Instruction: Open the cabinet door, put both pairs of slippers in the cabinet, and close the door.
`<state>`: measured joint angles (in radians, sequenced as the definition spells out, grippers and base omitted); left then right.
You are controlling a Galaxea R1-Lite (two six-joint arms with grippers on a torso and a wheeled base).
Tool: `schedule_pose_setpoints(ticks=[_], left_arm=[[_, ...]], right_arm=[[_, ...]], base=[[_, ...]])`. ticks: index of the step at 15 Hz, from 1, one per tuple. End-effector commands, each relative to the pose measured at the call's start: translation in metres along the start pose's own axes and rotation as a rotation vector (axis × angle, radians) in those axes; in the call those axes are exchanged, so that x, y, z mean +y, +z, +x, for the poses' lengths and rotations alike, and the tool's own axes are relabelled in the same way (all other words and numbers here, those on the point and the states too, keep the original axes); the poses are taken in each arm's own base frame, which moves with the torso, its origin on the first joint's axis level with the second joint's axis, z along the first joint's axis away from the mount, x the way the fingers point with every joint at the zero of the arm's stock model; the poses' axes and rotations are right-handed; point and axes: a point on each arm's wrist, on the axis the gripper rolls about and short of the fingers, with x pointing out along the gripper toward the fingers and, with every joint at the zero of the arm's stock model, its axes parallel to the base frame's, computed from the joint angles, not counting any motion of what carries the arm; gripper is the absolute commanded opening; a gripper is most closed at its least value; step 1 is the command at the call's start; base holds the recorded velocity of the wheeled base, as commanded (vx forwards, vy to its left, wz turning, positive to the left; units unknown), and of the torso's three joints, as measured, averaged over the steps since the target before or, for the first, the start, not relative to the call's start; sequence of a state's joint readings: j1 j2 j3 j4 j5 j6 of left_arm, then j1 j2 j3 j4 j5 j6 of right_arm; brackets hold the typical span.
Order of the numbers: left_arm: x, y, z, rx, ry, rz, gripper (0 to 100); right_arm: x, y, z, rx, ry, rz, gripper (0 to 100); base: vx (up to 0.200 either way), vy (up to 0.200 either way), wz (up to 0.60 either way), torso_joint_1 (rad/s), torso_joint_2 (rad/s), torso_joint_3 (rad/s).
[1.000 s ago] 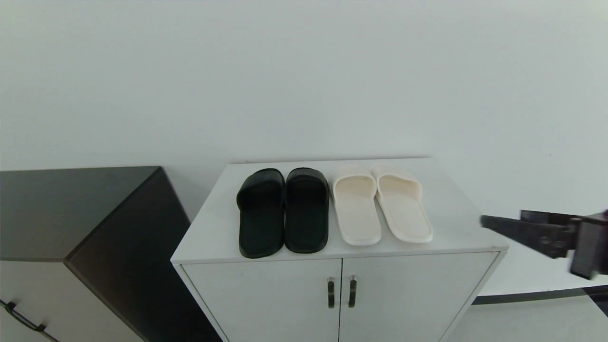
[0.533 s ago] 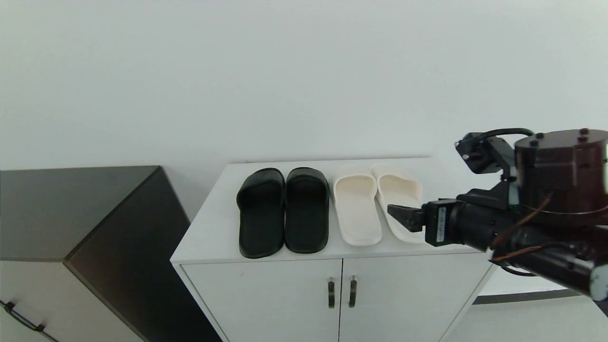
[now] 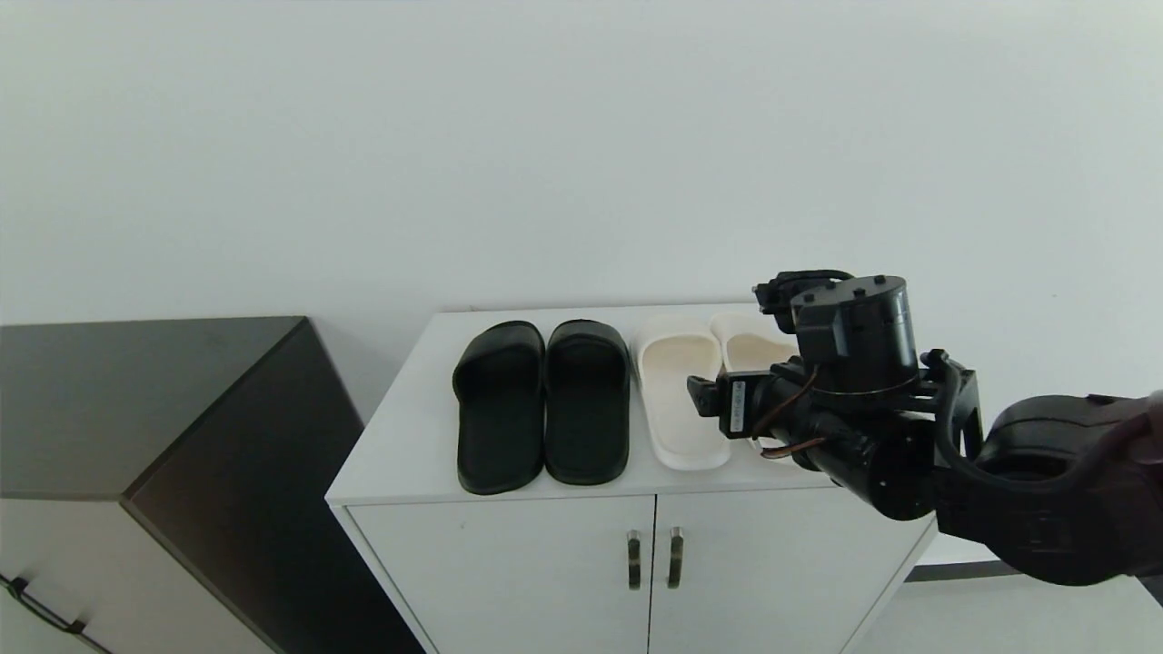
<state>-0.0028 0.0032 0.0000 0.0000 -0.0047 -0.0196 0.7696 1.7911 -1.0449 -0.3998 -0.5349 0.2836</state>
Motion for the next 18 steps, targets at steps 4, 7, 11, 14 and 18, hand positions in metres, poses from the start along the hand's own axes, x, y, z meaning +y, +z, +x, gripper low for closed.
schedule_pose_setpoints(ticks=[4,7,11,14,18], left_arm=[[0.0,0.0,0.0,0.001,0.0,-0.002,0],[0.0,0.0,0.0,0.001,0.0,-0.002,0],[0.0,0.0,0.0,0.001,0.0,-0.002,0],[0.0,0.0,0.0,0.001,0.0,-0.002,0],[0.0,0.0,0.0,0.0,0.0,-0.002,0]], right_arm=[[0.013,-0.012,0.034,-0.017,-0.039,-0.016,100],[0.015,-0.005,0.044,-0.038,-0.046,-0.044,100],[0.01,-0.004,0.072,-0.058,-0.087,-0.063,100],[0.004,-0.002,0.083,-0.075,-0.103,-0.079,100],[0.001,0.002,0.095,-0.094,-0.116,-0.099,0]], base=[[0.0,0.0,0.0,0.0,0.0,0.0],[0.0,0.0,0.0,0.0,0.0,0.0],[0.0,0.0,0.0,0.0,0.0,0.0],[0.0,0.0,0.0,0.0,0.0,0.0],[0.0,0.0,0.0,0.0,0.0,0.0]])
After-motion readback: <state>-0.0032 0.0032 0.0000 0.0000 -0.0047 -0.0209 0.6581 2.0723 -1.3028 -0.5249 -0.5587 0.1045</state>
